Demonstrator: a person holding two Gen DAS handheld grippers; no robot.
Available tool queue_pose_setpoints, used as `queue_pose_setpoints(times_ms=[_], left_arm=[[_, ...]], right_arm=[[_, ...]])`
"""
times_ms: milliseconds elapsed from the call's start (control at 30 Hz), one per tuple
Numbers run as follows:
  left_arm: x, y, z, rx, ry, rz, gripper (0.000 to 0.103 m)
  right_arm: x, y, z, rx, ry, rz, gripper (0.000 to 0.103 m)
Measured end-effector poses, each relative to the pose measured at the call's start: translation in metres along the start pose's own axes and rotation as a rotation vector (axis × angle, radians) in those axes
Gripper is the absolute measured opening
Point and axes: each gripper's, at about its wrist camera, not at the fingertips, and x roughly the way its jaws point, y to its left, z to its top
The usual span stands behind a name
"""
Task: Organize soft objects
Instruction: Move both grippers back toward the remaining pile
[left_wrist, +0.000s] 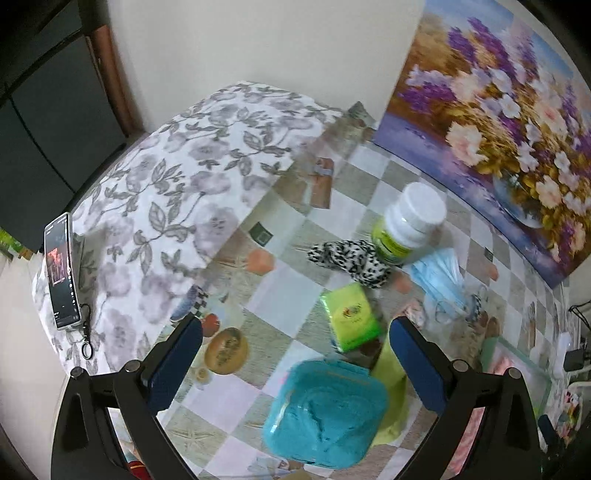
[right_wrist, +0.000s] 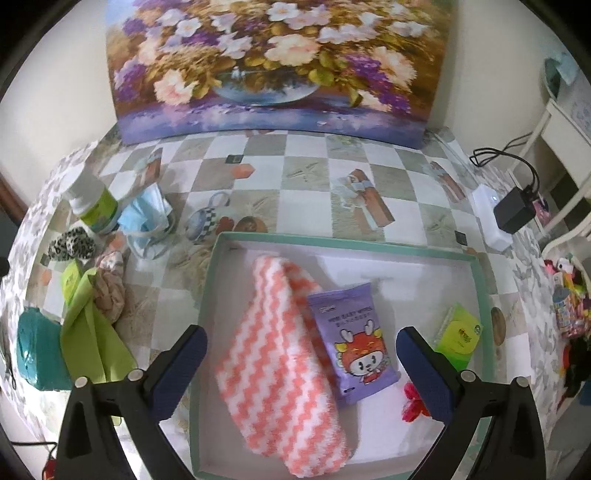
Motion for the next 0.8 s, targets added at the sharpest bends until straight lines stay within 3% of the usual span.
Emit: queue_pose_setpoints(times_ms=[433, 633, 800], left_arm=[[0.012, 0.03, 0.007, -0.048, 0.024, 0.036, 0.101], [0.019, 0.038, 0.008, -0.062, 0.048, 0.011, 0.101], [0.024, 0.047, 0.01, -0.1, 0.064, -0.019, 0.101]], right_arm=[[0.004, 0.046, -0.006, -0.095, 0.03, 0.04, 0.103], [0.006, 0.053, -0.006, -0.083, 0.045, 0.049, 0.103], [0.006, 0.06, -0.004, -0.064, 0.037, 0.144, 0.103]])
